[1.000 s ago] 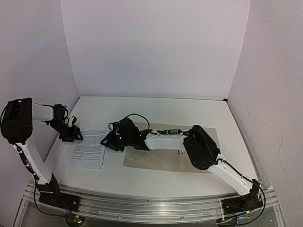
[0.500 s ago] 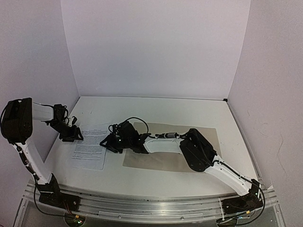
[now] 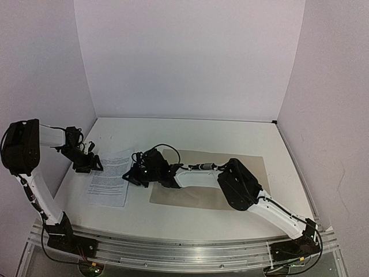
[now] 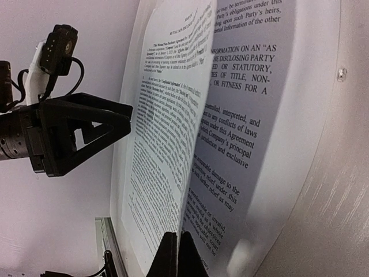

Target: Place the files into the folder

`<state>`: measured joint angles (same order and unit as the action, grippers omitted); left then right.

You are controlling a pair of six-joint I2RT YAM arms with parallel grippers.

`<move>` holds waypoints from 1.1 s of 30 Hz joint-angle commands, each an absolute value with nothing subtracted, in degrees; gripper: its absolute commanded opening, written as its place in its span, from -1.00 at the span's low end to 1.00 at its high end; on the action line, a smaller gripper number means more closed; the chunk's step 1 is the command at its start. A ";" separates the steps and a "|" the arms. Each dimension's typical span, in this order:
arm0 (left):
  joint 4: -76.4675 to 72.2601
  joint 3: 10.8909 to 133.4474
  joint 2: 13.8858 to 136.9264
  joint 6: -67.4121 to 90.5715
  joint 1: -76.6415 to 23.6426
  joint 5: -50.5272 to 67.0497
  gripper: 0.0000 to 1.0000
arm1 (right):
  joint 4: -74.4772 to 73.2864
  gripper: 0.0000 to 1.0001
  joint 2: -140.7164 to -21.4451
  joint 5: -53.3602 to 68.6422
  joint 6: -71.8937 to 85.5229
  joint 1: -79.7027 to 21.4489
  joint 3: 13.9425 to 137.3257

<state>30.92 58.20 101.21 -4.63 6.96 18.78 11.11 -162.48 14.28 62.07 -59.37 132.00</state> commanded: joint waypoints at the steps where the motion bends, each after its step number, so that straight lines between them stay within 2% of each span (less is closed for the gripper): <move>1: 35.03 63.42 96.89 -5.81 7.19 20.24 0.60 | 13.30 -1.00 -153.41 13.98 58.42 -58.65 132.00; 4: 36.27 68.54 94.63 -5.79 7.26 20.53 0.75 | 13.16 -1.00 -149.11 14.39 57.30 -57.88 130.98; 8: 36.94 76.35 92.61 -5.45 7.28 19.72 0.85 | 12.27 -1.00 -140.16 14.28 54.75 -56.20 125.07; 13: 37.71 85.77 93.33 -6.29 7.21 21.56 0.86 | 10.99 -1.00 -127.74 16.41 52.45 -52.59 110.38; 17: 38.22 87.96 94.46 -8.44 5.29 22.49 0.79 | 4.91 -1.00 -116.16 18.38 46.16 -47.90 97.10; 24: 39.78 87.07 97.16 -14.92 -11.36 23.54 0.77 | -11.39 -1.00 -97.02 13.81 31.80 -33.87 73.93; 30: 42.11 86.13 102.72 -24.94 -26.83 23.37 0.78 | -17.16 -1.00 -92.63 12.84 20.40 -24.88 63.43; 33: 40.97 83.35 104.77 -32.43 -33.19 21.56 0.79 | -18.58 -1.00 -92.28 13.26 16.64 -22.05 62.11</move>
<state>39.16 85.96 102.64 -20.81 -27.05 22.66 -14.26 -95.29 13.12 25.67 -24.21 63.31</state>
